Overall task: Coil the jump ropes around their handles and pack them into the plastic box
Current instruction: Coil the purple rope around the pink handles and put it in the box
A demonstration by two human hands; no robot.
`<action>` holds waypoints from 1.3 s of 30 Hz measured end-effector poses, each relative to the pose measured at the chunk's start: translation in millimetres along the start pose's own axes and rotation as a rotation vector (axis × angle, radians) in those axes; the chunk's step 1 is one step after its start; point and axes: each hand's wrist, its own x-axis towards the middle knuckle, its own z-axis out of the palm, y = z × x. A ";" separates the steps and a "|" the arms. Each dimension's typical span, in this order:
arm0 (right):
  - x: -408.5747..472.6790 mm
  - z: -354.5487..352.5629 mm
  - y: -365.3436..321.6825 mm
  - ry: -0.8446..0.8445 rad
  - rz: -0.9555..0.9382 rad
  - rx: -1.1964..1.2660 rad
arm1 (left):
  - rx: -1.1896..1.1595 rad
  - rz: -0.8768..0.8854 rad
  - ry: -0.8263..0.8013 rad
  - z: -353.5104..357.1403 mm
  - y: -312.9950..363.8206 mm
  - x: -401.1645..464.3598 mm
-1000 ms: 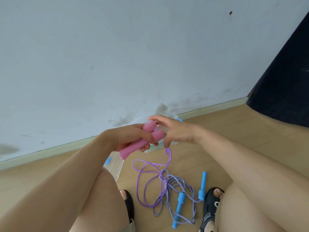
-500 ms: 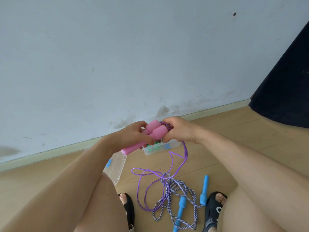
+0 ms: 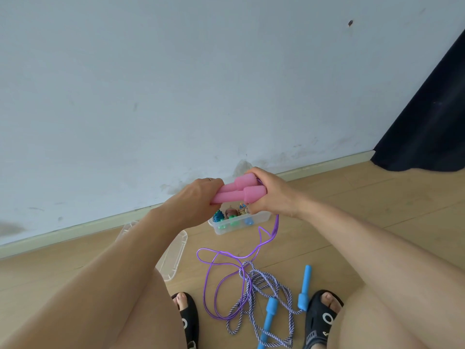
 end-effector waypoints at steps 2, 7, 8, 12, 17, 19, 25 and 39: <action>-0.3 1.2 -0.4 0.016 0.006 -0.019 | 0.038 0.018 -0.001 -1.5 0.2 -0.2; -0.1 7.9 1.0 0.064 0.004 -0.126 | 0.147 -0.027 -0.029 -5.7 5.9 -4.8; 0.1 9.2 0.6 0.069 0.000 -0.133 | 0.137 -0.034 -0.031 -5.9 5.3 -5.5; -0.9 12.9 -1.9 0.079 -0.010 -0.182 | 0.108 -0.017 -0.066 -5.8 3.1 -7.2; 1.3 13.6 -1.1 0.110 0.014 -0.175 | 0.249 0.009 0.024 -6.0 4.0 -8.7; 1.5 13.0 -1.2 0.115 0.018 -0.151 | 0.284 0.016 0.035 -7.7 3.8 -8.2; 1.0 9.2 -4.2 0.139 -0.025 0.014 | 0.010 -0.078 0.003 -12.8 -1.6 -11.0; -9.6 69.3 4.4 0.241 -0.045 -0.954 | -0.522 -0.576 -0.100 -6.5 -16.4 -9.5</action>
